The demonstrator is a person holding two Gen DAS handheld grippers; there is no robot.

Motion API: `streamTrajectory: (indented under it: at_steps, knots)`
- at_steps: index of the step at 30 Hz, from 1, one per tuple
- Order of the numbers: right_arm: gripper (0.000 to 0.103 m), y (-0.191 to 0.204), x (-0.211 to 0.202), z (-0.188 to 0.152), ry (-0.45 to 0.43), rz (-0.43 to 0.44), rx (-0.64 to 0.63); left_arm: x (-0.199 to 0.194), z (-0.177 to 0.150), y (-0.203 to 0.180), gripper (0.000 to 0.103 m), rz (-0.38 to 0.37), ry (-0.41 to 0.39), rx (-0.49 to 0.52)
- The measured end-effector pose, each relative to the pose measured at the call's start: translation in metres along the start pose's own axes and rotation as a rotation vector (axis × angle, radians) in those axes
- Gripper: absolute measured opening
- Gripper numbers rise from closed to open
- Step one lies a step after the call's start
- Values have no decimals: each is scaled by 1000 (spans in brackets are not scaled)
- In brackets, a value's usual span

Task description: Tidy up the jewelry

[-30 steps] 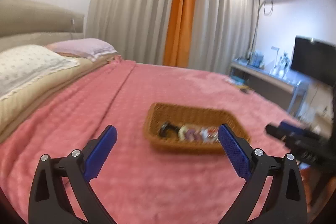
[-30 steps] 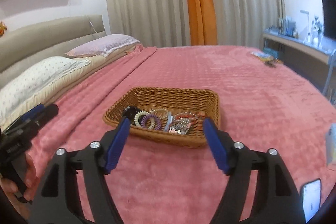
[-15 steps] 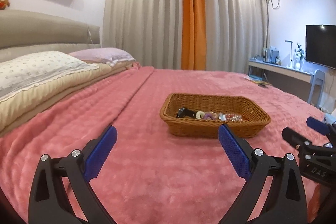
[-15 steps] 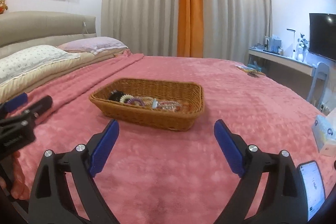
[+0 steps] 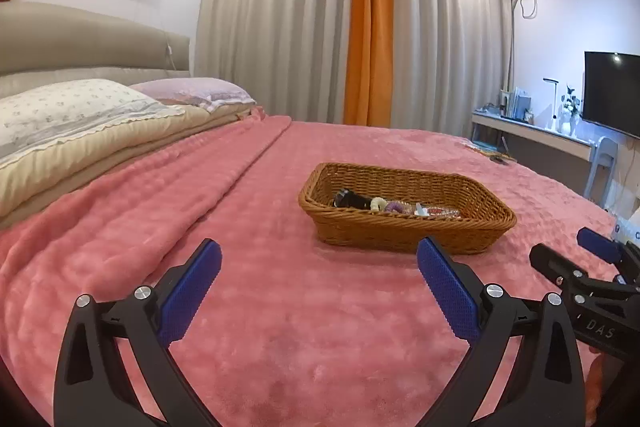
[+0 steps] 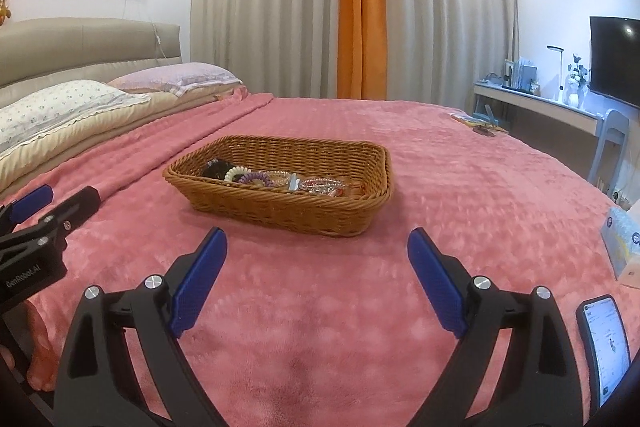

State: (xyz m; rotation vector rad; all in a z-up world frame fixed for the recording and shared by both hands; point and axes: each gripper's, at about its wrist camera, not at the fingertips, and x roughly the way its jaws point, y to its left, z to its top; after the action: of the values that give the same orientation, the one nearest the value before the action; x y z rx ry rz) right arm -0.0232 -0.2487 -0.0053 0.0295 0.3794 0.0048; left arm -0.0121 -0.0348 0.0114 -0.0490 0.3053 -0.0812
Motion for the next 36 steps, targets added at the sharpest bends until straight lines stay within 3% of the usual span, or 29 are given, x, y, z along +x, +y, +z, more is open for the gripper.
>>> streamTrajectory:
  at_steps: [36]
  knots:
    - [91, -1, 5, -5, 14, -2, 1, 0, -3, 0, 95, 1, -7, 10]
